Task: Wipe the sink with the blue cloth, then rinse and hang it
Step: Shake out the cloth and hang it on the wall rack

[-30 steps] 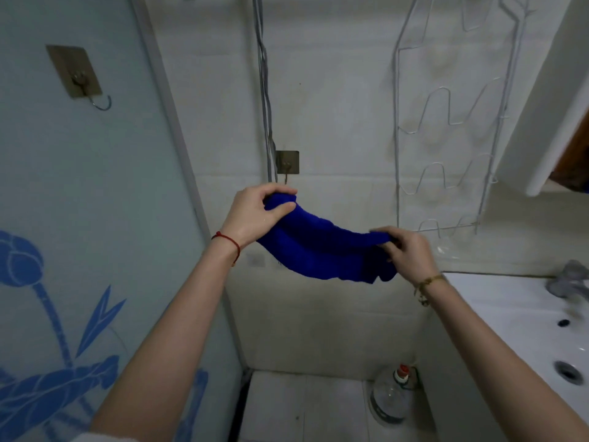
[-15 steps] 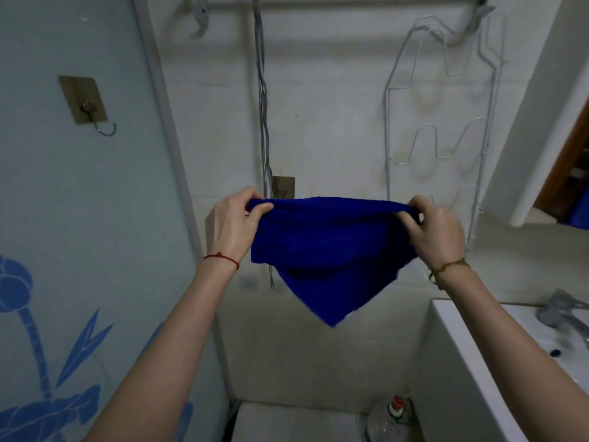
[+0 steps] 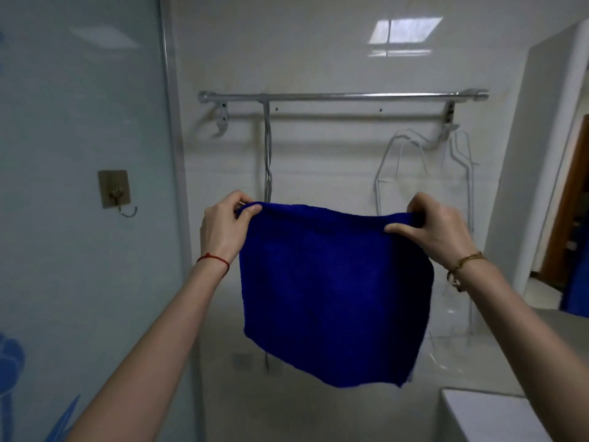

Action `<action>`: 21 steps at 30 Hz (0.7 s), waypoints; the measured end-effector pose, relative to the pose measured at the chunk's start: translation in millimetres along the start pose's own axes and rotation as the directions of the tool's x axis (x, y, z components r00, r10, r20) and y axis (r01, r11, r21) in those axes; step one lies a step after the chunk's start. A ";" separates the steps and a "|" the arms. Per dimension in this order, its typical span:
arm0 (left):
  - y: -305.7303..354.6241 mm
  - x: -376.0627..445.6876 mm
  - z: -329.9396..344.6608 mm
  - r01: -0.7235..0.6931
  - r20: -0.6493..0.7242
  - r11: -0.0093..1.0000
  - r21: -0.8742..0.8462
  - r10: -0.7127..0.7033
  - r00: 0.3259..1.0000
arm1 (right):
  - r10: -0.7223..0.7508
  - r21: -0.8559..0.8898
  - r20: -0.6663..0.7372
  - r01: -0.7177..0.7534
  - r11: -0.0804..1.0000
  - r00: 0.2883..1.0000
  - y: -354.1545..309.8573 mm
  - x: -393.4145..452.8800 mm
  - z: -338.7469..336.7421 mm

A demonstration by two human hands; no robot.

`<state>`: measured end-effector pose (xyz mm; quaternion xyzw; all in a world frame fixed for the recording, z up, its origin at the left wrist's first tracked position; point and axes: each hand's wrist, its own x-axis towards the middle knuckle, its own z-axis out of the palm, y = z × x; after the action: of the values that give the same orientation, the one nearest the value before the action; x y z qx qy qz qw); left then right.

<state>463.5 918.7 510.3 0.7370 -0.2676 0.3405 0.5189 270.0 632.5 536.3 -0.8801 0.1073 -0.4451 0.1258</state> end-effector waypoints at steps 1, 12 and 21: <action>-1.0 5.7 -0.9 0.000 0.002 1.000 0.002 0.000 1.000 | -0.029 0.024 0.046 0.028 0.999 0.999 -2.7 4.5 -7.1; 30.0 74.8 -14.1 0.045 0.032 0.990 -0.131 -0.042 0.999 | -0.207 -0.021 -0.185 0.207 0.978 0.961 -1.8 52.0 -29.0; 94.7 134.2 -15.7 -0.015 -0.089 0.870 -0.493 -0.034 0.995 | -0.297 -0.053 -0.391 0.301 0.952 0.871 -27.3 135.0 -77.6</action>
<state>473.0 897.9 673.8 0.5645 -0.3170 0.2930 0.7035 287.6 608.0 691.5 -0.7775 -0.0089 -0.6278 0.0356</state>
